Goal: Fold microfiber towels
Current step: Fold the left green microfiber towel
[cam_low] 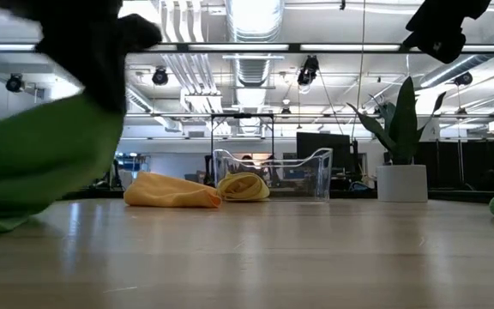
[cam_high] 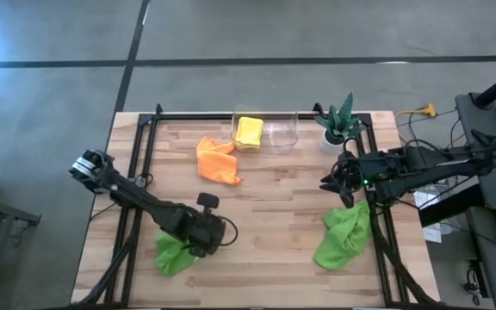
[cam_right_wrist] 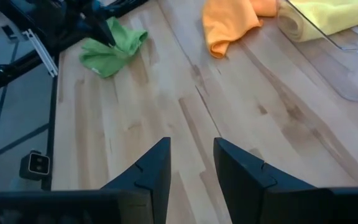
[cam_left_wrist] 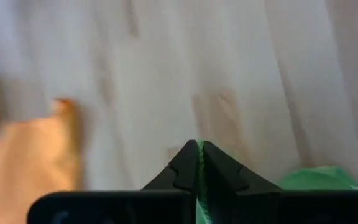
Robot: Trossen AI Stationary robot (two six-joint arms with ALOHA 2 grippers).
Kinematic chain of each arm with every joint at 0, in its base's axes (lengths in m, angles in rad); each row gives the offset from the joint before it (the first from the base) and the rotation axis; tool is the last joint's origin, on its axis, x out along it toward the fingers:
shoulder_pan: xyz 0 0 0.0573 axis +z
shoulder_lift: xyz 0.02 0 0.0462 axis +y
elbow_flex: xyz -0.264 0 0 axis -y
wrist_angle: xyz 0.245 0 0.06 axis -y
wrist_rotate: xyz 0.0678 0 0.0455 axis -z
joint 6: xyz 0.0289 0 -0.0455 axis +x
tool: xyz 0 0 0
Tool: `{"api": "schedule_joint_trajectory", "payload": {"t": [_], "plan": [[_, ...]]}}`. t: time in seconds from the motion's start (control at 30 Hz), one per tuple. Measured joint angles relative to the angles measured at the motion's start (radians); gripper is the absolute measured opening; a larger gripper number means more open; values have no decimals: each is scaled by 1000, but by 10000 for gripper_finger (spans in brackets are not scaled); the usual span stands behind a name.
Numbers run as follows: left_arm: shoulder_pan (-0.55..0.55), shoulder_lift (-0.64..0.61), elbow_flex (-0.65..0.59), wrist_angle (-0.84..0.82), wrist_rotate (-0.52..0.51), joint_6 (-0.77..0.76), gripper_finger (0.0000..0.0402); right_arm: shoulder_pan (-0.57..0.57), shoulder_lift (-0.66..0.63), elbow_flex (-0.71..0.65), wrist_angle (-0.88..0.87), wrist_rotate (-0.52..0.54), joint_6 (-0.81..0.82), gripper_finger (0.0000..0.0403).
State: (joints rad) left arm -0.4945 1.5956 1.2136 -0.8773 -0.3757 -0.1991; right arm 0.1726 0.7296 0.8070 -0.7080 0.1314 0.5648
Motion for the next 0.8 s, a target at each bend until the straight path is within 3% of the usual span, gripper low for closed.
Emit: {"api": "schedule_joint_trajectory", "payload": {"t": [0.3, 0.43, 0.57, 0.8], "plan": [[125, -113, 306, -16, -49, 62, 0, 0, 0, -7, 109, 0, -29, 116], [198, -170, 419, 72, 41, 192, 0, 0, 13, -15, 232, 0, -99, 116], [247, -222, 457, 241, 149, 335, 0, 0, 36, -15, 407, -2, -157, 116], [280, -260, 460, 358, 135, 390, 0, 5, 92, -14, 545, -6, -148, 146]]}}
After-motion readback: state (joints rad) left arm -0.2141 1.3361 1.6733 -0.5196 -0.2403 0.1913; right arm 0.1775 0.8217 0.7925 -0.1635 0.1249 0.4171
